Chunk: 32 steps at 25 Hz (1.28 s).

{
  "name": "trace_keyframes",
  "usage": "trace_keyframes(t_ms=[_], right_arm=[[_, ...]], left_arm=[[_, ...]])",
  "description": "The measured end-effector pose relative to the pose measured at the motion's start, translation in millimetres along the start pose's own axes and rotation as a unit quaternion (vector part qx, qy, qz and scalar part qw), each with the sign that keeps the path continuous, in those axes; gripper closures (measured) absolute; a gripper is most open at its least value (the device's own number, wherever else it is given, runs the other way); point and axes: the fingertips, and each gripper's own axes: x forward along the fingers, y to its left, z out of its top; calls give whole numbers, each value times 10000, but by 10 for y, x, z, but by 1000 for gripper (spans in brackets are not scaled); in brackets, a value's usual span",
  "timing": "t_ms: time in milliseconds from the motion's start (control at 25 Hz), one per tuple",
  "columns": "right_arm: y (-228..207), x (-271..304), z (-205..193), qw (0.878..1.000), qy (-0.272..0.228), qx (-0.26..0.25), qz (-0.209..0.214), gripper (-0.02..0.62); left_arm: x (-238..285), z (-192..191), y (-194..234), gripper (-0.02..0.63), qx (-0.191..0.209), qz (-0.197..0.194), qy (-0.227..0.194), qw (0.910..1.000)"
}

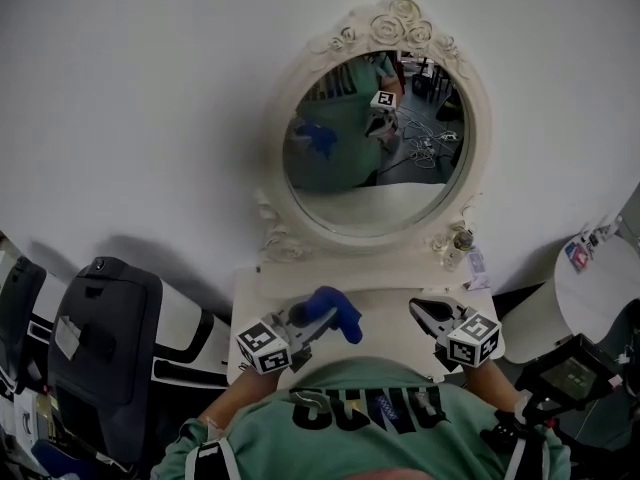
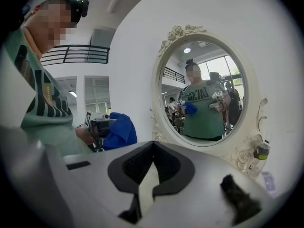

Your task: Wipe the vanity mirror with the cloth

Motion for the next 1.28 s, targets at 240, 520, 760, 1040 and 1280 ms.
trace_keyframes(t_ms=[240,520,760,1040,1280], right_arm=[[-606,-187,8,9991,82,-131,386,583],[-1187,-302,173,9985,-135,-123,513,583],[-1330,-253,180,9983,-281,-49,517,583],[-1591,-402,131,9988,-439,192,122,583],[-1766,-559,33,9982,-450,345,-181,583]], left_arm=[[513,47,42,514,88,570,-256,9980],[855,783,451,514,1459,1649,-141,9754],[1135,2324,906,514,4455,3301,539,8305],[1645,3206,1379,512,6133,4378,1530,6393],[1826,3298,1606,512,6259,4693,1818,5958]])
